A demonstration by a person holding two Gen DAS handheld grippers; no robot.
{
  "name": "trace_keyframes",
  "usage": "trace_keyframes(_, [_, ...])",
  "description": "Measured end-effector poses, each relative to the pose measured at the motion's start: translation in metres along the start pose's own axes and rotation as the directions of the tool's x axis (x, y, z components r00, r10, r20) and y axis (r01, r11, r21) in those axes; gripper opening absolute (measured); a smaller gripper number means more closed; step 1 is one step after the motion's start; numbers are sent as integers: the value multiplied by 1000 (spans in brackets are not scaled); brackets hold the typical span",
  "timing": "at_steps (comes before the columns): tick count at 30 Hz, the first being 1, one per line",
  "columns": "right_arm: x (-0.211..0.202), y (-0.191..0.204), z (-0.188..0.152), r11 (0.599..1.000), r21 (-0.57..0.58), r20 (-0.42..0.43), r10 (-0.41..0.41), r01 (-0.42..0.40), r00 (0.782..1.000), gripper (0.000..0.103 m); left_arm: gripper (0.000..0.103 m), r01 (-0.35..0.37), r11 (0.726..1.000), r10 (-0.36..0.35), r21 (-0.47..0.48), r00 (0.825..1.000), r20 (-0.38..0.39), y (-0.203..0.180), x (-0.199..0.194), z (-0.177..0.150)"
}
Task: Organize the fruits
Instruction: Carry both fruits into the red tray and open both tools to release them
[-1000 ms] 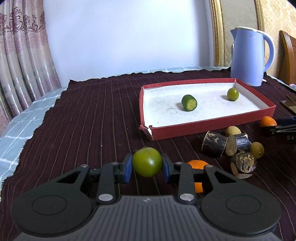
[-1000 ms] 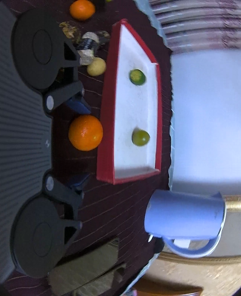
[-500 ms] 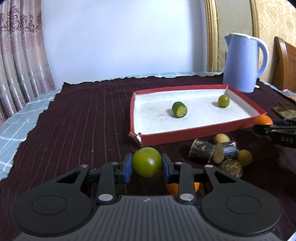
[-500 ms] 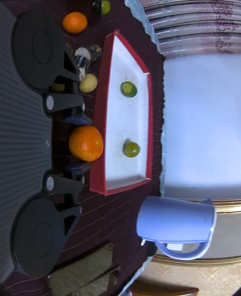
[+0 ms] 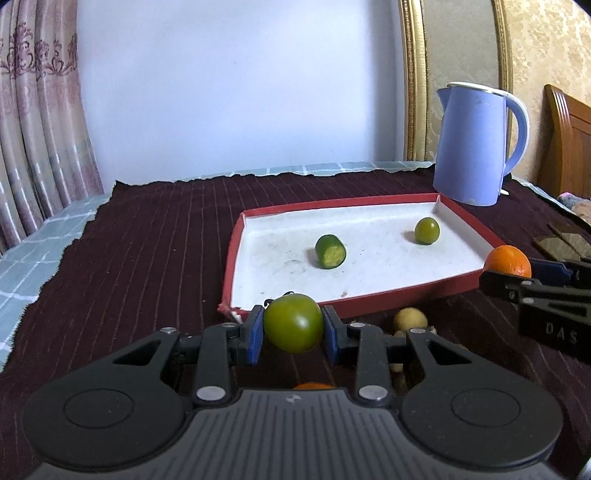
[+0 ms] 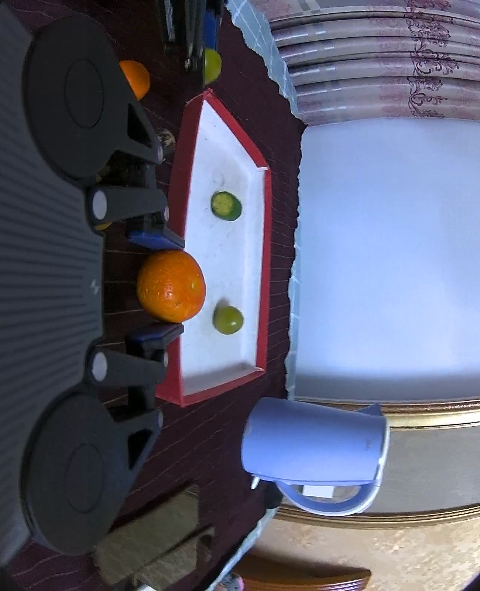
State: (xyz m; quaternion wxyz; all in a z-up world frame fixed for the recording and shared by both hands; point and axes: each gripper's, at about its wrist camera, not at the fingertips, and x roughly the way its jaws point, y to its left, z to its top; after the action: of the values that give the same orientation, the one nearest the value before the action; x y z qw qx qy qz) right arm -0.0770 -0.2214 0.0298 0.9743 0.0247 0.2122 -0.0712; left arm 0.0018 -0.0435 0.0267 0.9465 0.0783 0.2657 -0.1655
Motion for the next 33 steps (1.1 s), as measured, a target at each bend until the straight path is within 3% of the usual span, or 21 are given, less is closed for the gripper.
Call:
trace_keyframes(14, [8, 2, 22, 1000, 23, 16, 0, 0, 1000, 39, 32, -34, 999, 34, 0, 999, 27, -14, 14, 20])
trace_keyframes(33, [22, -3, 34, 1000, 15, 9, -12, 12, 1000, 39, 32, -80, 996, 80, 45, 997, 5, -28, 39, 35])
